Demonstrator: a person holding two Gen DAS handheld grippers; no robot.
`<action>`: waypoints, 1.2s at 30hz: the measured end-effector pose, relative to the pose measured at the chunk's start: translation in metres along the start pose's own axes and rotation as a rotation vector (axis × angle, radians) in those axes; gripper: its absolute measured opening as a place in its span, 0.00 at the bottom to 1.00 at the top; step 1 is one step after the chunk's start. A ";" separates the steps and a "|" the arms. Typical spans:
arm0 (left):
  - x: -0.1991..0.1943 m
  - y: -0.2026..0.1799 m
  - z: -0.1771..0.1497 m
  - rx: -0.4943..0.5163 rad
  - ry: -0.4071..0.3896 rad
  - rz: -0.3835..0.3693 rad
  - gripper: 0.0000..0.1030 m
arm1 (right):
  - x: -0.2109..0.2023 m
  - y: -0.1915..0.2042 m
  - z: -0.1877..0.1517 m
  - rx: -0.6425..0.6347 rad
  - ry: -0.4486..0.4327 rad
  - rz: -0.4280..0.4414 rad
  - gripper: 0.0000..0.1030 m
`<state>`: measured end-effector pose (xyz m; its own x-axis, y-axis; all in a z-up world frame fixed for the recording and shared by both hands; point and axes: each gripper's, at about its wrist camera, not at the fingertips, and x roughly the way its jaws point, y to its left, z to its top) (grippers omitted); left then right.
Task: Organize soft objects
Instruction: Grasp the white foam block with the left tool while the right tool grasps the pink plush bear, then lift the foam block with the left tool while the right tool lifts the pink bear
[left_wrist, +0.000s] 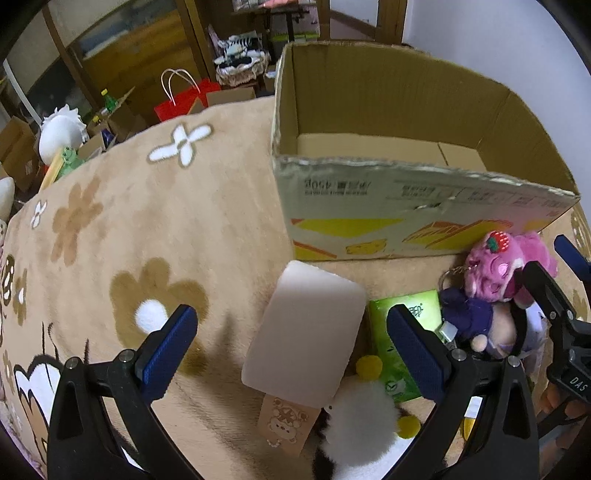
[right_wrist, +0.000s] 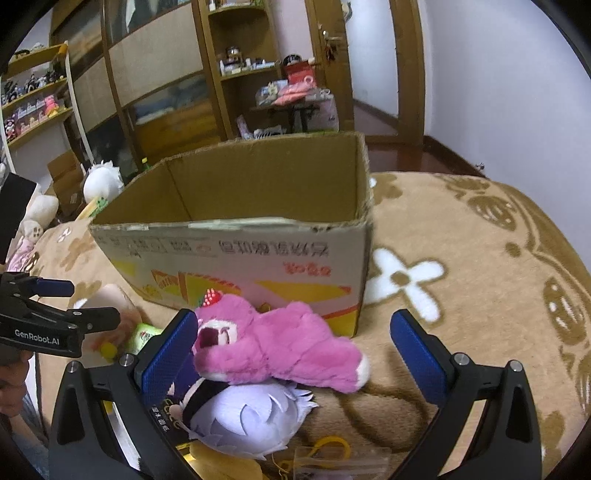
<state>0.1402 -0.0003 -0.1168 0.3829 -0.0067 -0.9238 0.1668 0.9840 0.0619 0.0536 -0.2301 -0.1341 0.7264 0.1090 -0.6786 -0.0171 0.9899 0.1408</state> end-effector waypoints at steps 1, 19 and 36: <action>0.002 0.001 0.000 -0.004 0.009 -0.001 0.99 | 0.003 0.000 0.000 0.000 0.008 0.000 1.00; 0.020 0.007 -0.006 -0.047 0.082 -0.075 0.81 | 0.030 0.008 -0.002 0.000 0.138 0.029 1.00; 0.005 0.002 -0.016 -0.048 0.057 -0.065 0.50 | 0.031 0.009 -0.006 0.011 0.169 0.030 1.00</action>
<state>0.1281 0.0044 -0.1277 0.3199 -0.0620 -0.9454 0.1451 0.9893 -0.0158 0.0723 -0.2171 -0.1582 0.6000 0.1530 -0.7852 -0.0286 0.9850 0.1701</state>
